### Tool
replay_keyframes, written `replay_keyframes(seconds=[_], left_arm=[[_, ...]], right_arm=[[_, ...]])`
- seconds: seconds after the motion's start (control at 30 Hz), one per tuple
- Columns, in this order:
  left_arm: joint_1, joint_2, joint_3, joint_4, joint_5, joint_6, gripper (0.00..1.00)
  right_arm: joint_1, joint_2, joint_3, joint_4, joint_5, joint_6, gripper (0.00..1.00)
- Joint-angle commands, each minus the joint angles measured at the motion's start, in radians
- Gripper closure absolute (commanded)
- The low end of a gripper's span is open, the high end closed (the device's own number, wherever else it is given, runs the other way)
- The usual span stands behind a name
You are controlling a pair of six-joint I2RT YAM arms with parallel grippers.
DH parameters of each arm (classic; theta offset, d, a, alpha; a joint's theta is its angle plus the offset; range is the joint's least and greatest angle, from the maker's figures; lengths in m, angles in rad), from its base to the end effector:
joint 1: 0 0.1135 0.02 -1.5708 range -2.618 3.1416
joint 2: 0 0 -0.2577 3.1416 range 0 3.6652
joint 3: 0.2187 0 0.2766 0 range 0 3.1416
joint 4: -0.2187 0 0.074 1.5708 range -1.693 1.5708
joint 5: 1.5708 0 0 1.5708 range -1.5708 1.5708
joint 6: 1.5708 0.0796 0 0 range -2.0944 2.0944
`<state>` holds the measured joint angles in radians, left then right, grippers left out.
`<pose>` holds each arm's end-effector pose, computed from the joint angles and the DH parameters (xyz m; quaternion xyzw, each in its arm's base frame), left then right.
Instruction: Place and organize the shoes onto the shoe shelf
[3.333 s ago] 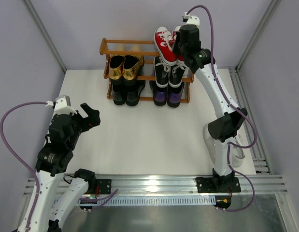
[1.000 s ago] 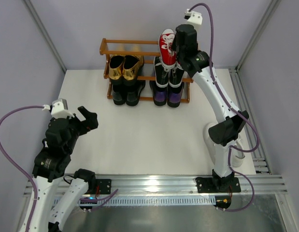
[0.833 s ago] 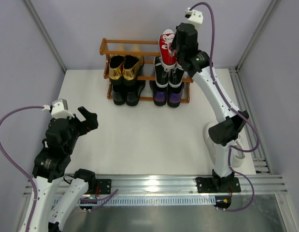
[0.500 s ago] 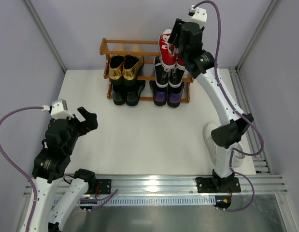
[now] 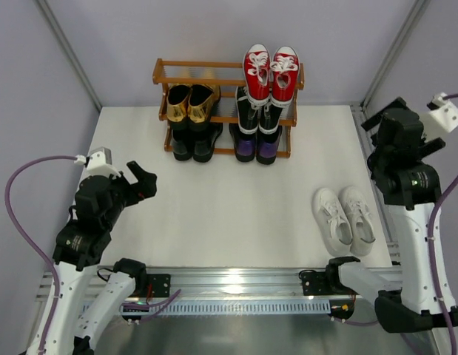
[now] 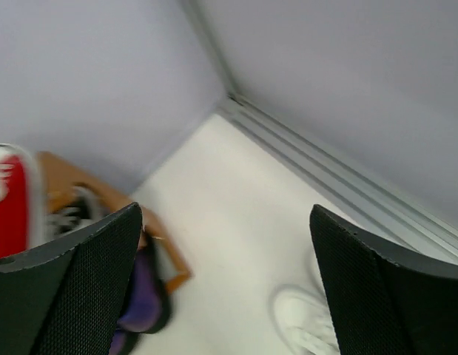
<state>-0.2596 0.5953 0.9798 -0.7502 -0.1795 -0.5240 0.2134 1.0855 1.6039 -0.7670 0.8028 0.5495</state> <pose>0.1744 -0.0316 0.3604 -0.1585 0.8067 -0.1473 0.5499 0.2368 -0.0073 0.4955 0.3580 0.6762 -0.0758 0.6394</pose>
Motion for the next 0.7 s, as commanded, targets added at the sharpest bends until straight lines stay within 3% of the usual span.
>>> replay_keyframes(seconds=[0.0,0.17,0.4,0.67], left_arm=[[-0.009,0.012,0.016,0.038,0.072,-0.024,0.0],[-0.024,0.014,-0.018,0.054,0.124,-0.07,0.0],[-0.024,0.113,0.006,0.003,0.339,-0.113,0.0],[-0.024,0.11,0.026,-0.029,0.367,-0.12,0.0]], right_arm=[[-0.162,0.03,-0.215,-0.285,-0.154,0.141,0.05],[-0.197,0.065,-0.41,-0.335,-0.379,0.144,0.0],[-0.23,-0.059,-0.729,-0.301,-0.407,0.219,0.0],[-0.269,-0.145,-0.779,-0.324,-0.439,0.245,0.0]])
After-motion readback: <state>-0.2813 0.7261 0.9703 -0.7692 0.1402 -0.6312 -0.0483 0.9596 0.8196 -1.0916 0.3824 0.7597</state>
